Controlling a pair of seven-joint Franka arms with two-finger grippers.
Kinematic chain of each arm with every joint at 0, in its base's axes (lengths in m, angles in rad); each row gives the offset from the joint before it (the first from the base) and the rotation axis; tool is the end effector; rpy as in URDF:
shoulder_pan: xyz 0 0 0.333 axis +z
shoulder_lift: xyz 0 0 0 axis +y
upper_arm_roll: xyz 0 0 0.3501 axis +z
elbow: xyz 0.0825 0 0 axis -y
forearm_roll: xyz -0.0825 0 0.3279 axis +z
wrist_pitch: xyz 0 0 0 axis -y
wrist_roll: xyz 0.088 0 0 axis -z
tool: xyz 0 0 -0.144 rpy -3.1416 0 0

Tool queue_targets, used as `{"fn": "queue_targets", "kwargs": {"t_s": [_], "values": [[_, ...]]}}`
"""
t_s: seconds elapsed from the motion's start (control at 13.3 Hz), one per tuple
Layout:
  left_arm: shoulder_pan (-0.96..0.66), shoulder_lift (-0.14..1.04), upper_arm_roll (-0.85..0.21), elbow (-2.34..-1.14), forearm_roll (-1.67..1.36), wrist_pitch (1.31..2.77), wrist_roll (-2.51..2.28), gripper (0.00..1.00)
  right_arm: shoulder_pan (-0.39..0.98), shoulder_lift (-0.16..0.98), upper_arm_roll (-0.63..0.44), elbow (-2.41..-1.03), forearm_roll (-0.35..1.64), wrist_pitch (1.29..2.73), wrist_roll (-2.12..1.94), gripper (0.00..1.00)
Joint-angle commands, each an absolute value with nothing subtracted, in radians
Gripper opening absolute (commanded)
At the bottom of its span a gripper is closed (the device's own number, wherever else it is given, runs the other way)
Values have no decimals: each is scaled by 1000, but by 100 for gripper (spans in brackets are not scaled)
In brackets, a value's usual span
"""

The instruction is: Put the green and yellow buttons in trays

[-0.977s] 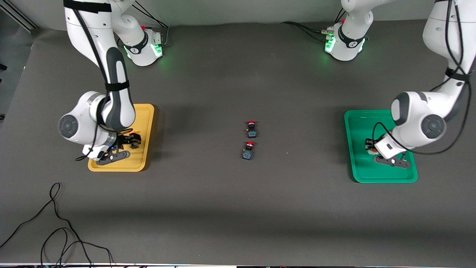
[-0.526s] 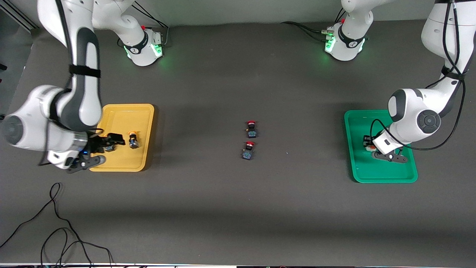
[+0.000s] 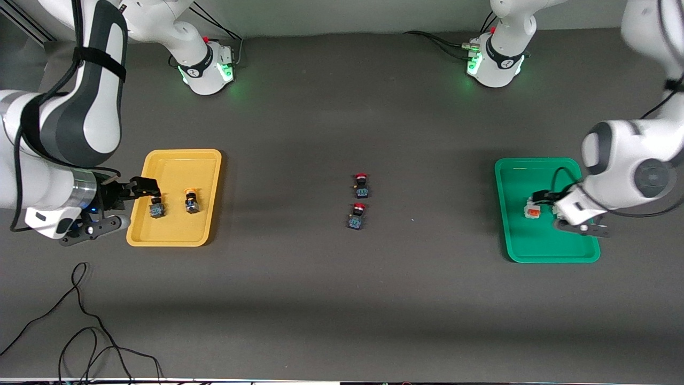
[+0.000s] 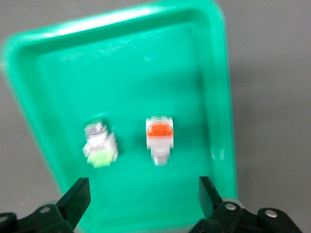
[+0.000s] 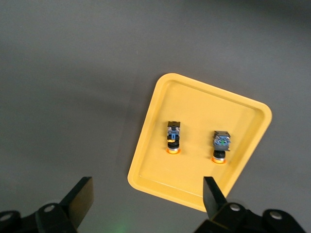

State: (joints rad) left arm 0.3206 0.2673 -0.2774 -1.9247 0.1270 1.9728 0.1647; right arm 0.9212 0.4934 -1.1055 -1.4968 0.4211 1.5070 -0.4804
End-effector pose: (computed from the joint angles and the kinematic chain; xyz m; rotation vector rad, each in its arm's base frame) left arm 0.5398 0.0436 0.3704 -3.0952 0.2819 0.3270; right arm 0.5684 0.0669 0.4902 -3.0445 -0.4297 0.3180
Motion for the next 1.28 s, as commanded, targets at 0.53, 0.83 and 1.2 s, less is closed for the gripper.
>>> {"fn": "queue_targets", "kwargs": {"t_s": [0.53, 0.83, 1.2], "values": [[178, 238, -290, -1304, 92, 1214, -12, 100, 539, 155, -542, -1520, 74, 1483, -140, 100], [146, 221, -287, -1325, 92, 1213, -35, 100, 214, 74, -251, -1566, 48, 1497, -117, 100], [147, 144, -285, -1448, 86, 1328, -28, 98, -98, 12, 21, -1600, 14, 1522, -115, 100]]}}
